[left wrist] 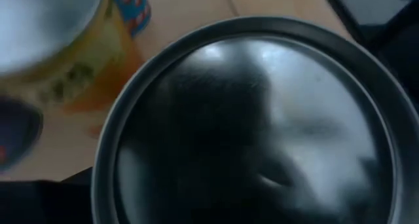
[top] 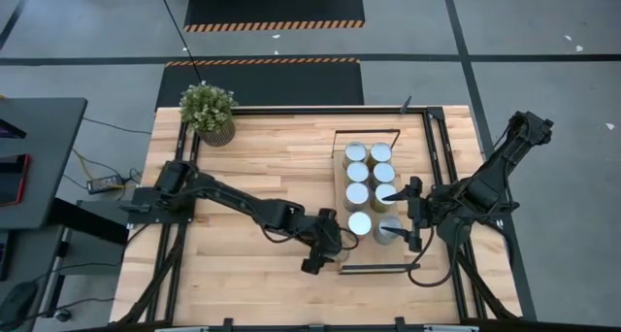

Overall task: Pick and place cans onto a shelf
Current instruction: Put the canned oranges on the shelf

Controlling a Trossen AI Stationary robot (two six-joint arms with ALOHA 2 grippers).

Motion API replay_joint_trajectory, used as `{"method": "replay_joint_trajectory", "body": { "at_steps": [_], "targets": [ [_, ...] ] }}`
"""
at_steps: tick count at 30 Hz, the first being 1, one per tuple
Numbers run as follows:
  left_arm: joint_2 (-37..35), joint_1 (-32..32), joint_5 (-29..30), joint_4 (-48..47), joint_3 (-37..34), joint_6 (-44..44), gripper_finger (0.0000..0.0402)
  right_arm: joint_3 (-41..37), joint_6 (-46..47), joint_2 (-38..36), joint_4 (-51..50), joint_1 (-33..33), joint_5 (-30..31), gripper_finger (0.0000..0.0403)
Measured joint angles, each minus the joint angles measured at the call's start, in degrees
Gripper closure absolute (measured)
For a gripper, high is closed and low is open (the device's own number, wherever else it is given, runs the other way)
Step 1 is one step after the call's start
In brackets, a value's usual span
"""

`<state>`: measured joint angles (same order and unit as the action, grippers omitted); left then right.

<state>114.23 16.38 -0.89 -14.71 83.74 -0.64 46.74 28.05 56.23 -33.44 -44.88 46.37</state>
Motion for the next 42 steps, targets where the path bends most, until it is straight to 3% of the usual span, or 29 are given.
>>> {"method": "replay_joint_trajectory", "body": {
  "at_steps": [9,21,30,33,42],
  "targets": [
    [2.0,-0.2,0.5,7.3,0.1,-2.8,0.0073,0.0,-1.3,0.0,0.9,0.0,0.0,0.004],
    [3.2,-0.8,2.5,8.1,-0.1,0.0,0.0072,0.0,-1.3,0.0,1.3,0.0,0.0,0.004],
    [3.6,-2.0,-8.6,8.2,-0.1,2.8,0.0008,0.0,-1.3,0.0,1.4,0.0,0.0,0.004],
    [3.9,-2.1,-12.1,9.0,0.0,1.1,0.0007,0.0,-1.2,0.0,1.5,0.0,0.0,0.004],
    [3.9,-2.0,-7.0,17.1,-0.1,-1.5,0.0007,0.0,-1.2,0.0,1.7,0.0,-0.2,0.004]
  ]
}}
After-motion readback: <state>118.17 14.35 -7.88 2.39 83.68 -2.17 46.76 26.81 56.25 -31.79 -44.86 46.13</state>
